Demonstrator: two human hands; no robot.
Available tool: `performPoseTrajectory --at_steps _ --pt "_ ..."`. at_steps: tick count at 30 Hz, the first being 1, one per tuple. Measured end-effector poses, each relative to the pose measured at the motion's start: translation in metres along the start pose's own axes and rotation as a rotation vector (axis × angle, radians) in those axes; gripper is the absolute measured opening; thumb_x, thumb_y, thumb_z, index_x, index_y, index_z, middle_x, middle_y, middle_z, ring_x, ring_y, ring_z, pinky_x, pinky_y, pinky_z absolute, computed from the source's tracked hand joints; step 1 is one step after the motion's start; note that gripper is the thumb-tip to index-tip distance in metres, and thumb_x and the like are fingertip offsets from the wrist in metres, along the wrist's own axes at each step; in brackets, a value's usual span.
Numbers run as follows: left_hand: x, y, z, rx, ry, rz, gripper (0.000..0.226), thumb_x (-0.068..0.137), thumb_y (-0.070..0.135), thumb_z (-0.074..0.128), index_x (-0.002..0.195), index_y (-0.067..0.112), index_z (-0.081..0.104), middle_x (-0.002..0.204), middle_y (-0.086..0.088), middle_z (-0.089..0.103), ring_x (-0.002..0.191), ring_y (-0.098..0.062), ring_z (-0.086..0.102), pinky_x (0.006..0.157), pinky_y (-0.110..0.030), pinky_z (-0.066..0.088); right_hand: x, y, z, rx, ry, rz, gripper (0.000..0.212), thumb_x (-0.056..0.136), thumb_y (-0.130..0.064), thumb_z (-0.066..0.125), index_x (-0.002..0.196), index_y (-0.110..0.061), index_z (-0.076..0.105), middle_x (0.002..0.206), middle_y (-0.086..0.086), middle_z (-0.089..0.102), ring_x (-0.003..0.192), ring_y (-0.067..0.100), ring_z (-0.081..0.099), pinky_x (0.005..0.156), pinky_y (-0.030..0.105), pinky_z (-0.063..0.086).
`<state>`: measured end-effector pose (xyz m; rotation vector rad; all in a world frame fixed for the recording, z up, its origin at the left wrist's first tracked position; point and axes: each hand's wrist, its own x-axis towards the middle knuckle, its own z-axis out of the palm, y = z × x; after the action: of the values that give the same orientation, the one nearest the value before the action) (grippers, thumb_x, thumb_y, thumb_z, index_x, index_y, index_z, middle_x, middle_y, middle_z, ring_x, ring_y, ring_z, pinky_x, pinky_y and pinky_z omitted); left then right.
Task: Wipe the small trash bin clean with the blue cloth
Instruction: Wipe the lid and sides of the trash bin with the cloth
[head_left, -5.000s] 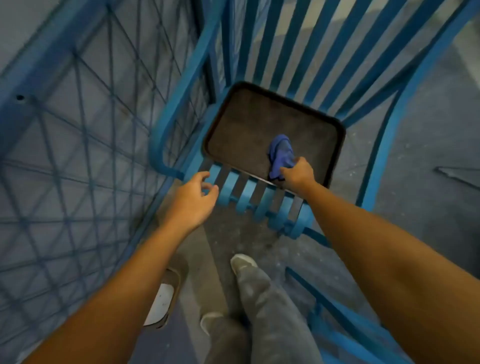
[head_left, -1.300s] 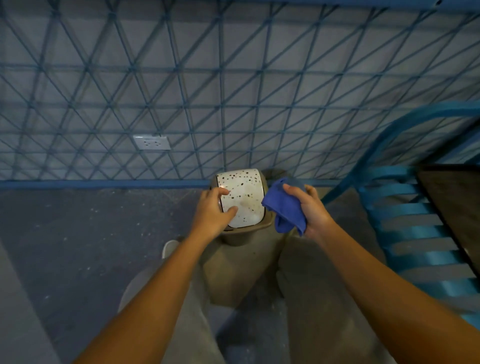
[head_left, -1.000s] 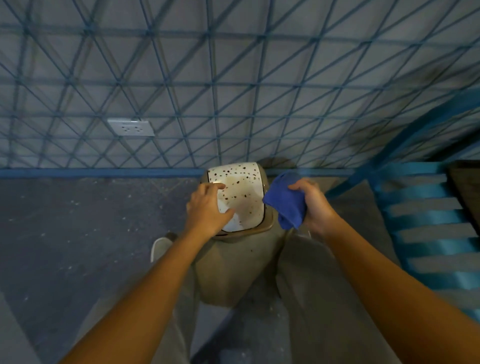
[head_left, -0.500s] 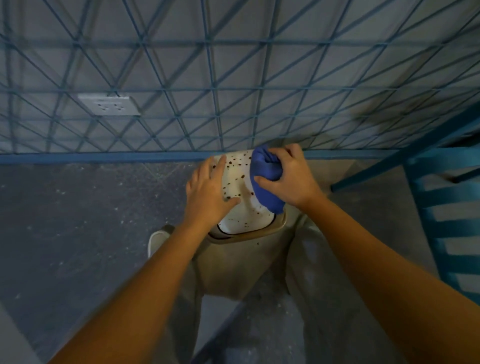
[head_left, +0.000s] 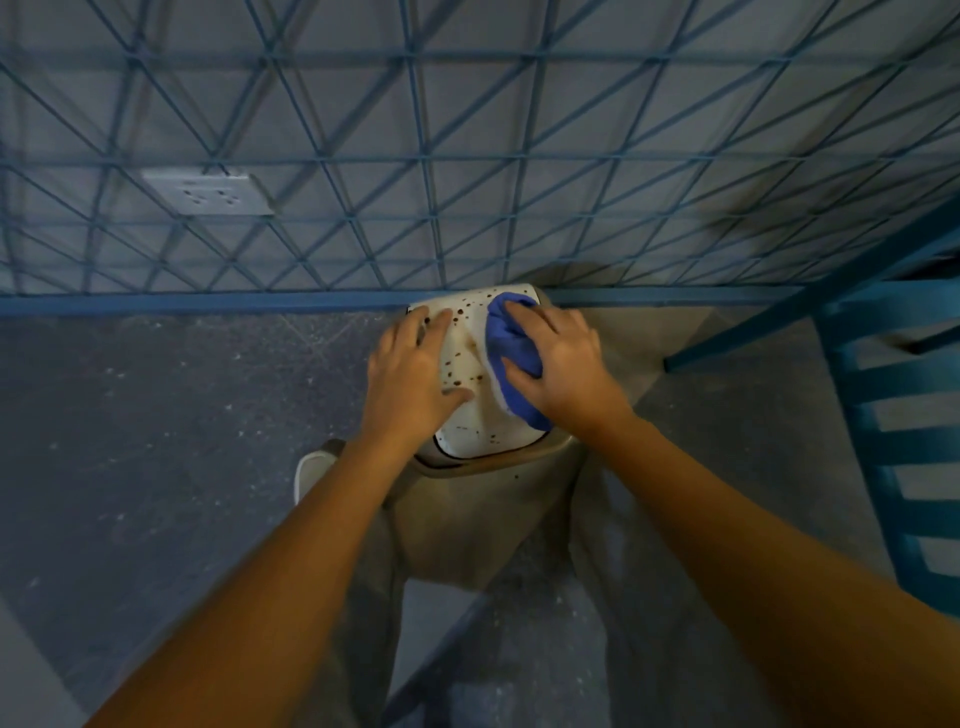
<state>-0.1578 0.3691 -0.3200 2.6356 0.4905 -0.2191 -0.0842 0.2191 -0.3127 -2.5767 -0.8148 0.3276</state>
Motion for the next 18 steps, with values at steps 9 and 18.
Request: performPoseTrajectory --at_steps 9,18 --pt "-0.004 0.007 -0.002 -0.049 -0.002 0.006 0.086 0.076 0.033 0.071 0.145 0.017 0.022 0.151 -0.008 0.020 0.134 -0.028 0.021 0.110 -0.035 0.022 0.006 -0.009 0.000 0.077 0.033 0.098 0.061 0.082 -0.036 0.047 0.137 -0.013 0.042 0.129 0.015 0.052 0.116 0.036 0.046 0.096 0.046 0.037" --pt "0.000 0.004 -0.004 -0.091 -0.044 0.010 0.088 0.075 0.029 0.073 0.145 0.018 0.021 0.152 -0.007 0.017 0.137 -0.029 0.015 0.112 -0.038 0.021 0.000 0.009 -0.001 0.217 0.051 0.124 0.061 0.080 -0.031 0.058 0.135 -0.009 0.044 0.125 0.017 0.050 0.114 0.034 0.047 0.100 0.043 0.040"
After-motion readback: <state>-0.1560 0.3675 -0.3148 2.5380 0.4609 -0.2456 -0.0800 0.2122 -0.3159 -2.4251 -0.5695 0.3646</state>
